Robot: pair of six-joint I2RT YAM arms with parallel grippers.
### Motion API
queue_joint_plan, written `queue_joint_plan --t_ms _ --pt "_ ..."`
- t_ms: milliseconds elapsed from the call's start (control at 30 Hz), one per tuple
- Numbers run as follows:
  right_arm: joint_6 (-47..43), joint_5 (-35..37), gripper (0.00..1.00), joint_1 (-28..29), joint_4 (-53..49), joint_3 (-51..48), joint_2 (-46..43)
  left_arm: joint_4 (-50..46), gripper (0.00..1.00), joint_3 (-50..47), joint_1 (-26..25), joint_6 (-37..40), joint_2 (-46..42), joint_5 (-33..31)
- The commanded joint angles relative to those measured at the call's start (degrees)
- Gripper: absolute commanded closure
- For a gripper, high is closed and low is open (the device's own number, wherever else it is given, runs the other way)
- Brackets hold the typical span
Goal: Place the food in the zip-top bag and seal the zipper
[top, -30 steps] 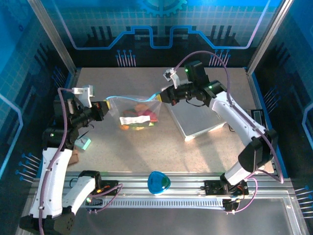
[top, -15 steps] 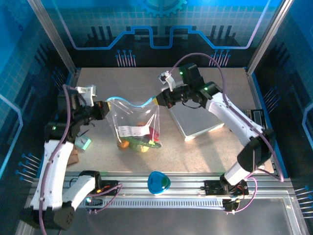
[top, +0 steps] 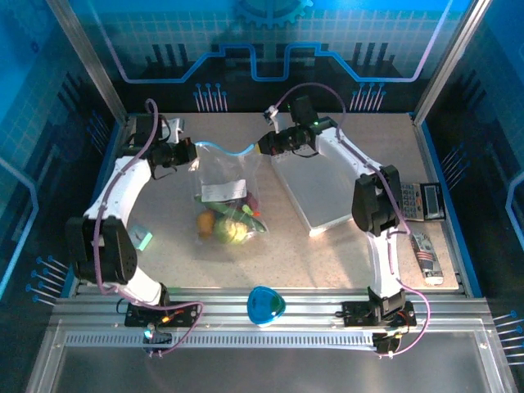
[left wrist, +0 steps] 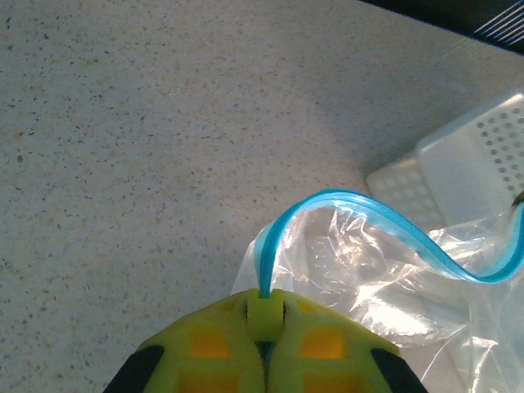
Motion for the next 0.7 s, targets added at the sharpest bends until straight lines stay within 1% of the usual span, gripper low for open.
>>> queue_joint_plan --t_ms 0,133,233,400,467,500,533,567,667 --pt "0.0 0.5 1.0 -0.3 1.8 3.8 2.2 4.3 1.0 3.9 1.1 1.8 4.5 -1.0" --pt "0.3 1.5 1.0 -0.5 3.0 5.4 5.1 4.6 1.0 8.7 1.3 1.8 13.3 0.7" --pt "0.7 2.2 0.99 -0.5 4.8 5.2 6.1 5.6 1.0 11.1 1.3 1.4 18.3 2.4" --pt "0.8 3.3 0.98 -0.6 6.6 4.0 6.3 7.7 1.0 12.4 1.3 0.1 22.3 3.8" --pt "1.0 3.6 0.95 -0.8 7.2 3.6 6.0 8.1 1.0 12.4 1.3 -0.5 22.8 4.1" --pt "1.1 3.7 0.93 -0.9 7.8 3.0 5.8 8.4 1.0 12.2 1.3 -0.7 22.8 4.3" --pt "1.3 4.1 0.87 -1.0 8.6 2.3 5.3 8.7 0.99 12.0 1.3 -1.0 22.8 4.4" --pt "1.4 4.6 0.8 -1.0 9.2 1.6 4.7 9.1 0.96 11.7 1.3 -1.3 22.5 4.4" --pt "1.2 6.1 0.67 -1.0 11.1 -1.0 2.2 10.0 0.86 10.6 1.3 -1.7 21.3 3.6"
